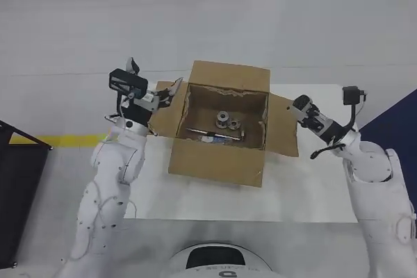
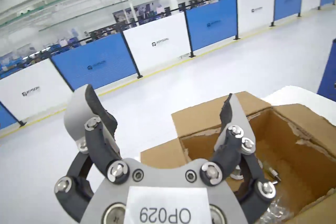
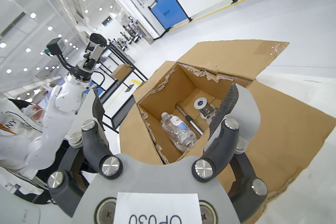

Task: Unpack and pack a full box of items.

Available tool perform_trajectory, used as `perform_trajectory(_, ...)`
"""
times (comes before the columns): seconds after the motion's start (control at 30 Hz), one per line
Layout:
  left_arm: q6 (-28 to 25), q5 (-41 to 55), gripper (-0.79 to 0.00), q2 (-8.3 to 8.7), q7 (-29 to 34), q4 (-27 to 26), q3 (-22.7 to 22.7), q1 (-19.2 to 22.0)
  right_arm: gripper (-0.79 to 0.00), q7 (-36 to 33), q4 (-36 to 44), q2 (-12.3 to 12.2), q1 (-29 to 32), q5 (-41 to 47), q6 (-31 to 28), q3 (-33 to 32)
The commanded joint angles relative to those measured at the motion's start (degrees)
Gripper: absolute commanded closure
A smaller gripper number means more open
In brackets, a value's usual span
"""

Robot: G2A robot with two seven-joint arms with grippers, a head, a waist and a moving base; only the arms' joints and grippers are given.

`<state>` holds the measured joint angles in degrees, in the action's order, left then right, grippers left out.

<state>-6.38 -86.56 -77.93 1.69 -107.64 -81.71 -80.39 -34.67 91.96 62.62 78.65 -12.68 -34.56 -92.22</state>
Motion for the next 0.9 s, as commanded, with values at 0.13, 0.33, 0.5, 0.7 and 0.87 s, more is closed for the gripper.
perform_trajectory(0.13,-1.5,7.2,-0.785,0.85,-3.4,1.1,-10.4,-7.1,-0.785,1.8,0.6,0.1,-0.2,-3.1,2.3,0.4)
perform_trajectory(0.33,-2.4,12.7,-0.785,1.29,-4.3,6.6,-16.1,-9.5,-0.785,-0.3,4.1,0.0,-0.9,-9.1,3.2,2.4)
perform_trajectory(0.5,-2.8,12.5,-0.785,1.45,-4.8,10.3,-16.1,-9.7,-0.785,-4.3,10.8,0.6,-5.9,-23.5,8.8,12.9)
perform_trajectory(0.7,-2.8,12.4,-0.785,1.45,-4.9,10.4,-16.0,-9.7,-0.751,-9.7,4.6,2.6,-16.8,-32.5,15.4,27.5)
perform_trajectory(0.87,-2.8,12.4,-0.785,1.45,-4.9,10.4,-16.0,-9.7,-0.785,-9.7,-3.2,5.0,-23.6,-45.3,21.5,39.3)
